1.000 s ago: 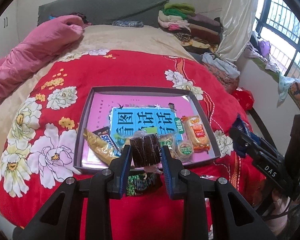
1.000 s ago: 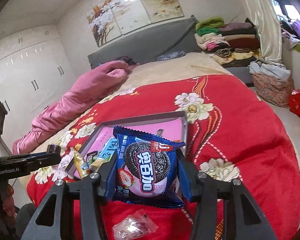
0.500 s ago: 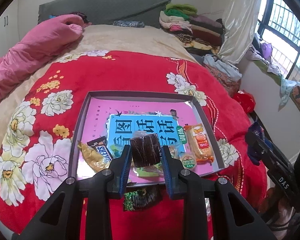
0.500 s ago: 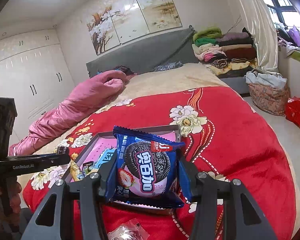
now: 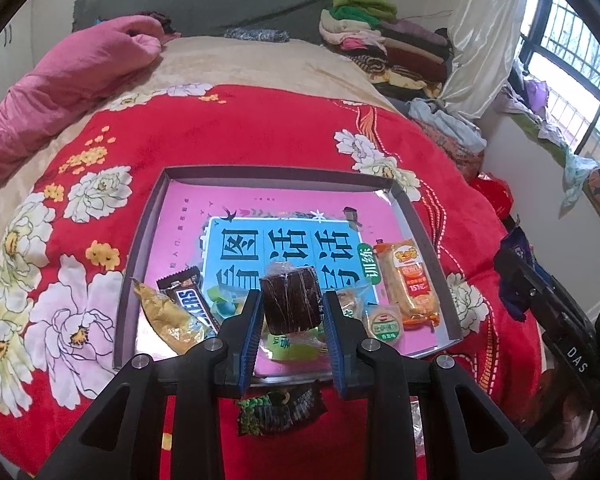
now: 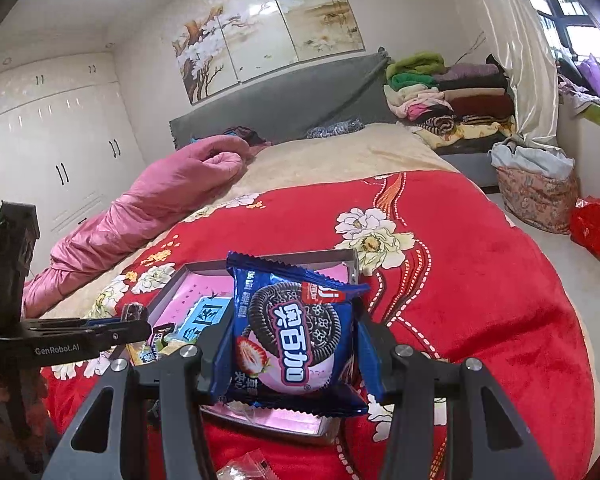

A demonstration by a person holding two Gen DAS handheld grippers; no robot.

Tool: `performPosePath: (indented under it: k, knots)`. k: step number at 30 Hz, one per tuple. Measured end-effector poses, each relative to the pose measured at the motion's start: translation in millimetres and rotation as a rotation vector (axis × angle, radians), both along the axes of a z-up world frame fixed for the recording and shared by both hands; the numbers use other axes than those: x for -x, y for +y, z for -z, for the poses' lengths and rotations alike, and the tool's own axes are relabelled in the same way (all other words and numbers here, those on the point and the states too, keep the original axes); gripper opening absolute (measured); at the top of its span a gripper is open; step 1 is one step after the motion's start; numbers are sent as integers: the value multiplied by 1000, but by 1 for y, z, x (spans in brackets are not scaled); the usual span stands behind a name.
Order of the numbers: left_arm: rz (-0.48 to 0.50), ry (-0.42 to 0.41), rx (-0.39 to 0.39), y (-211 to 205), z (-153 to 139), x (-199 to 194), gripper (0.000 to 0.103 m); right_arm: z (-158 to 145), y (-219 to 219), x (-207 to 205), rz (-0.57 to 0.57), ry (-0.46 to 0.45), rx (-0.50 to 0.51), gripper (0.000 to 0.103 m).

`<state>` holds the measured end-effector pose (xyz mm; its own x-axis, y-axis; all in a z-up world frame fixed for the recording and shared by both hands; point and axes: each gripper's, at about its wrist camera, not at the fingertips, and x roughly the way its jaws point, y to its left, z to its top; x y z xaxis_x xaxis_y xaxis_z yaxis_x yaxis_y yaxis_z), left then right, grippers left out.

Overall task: Organize snacks
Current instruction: 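Release the chocolate piece into the tray with the left tool while the right tool drops the Oreo pack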

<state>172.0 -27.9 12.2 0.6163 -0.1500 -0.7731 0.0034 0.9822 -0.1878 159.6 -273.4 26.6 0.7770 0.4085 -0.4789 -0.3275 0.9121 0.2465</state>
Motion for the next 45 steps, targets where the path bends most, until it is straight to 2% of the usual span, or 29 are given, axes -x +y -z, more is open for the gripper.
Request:
performPosePath:
  k: [14, 17, 31, 34, 35, 39, 45]
  knots:
    - [4, 57, -6, -1, 27, -14, 31, 12, 9, -15, 1, 26, 18, 52]
    - [10, 59, -30, -4, 30, -16, 31, 17, 13, -19, -3, 34, 31, 52]
    - [20, 83, -33, -6, 41, -21, 31, 56, 45, -37, -69, 132, 146, 53]
    - [21, 79, -27, -3, 39, -20, 36, 59, 45, -37, -69, 142, 146, 53]
    - [22, 78, -23, -2, 38, -19, 41, 59, 45, -36, -70, 143, 144, 53]
    - [24, 60, 4, 2, 30, -13, 52, 54, 41, -33, -64, 133, 127, 63]
    - [39, 49, 20, 6, 21, 2, 58, 40, 31, -26, -58, 113, 92, 67]
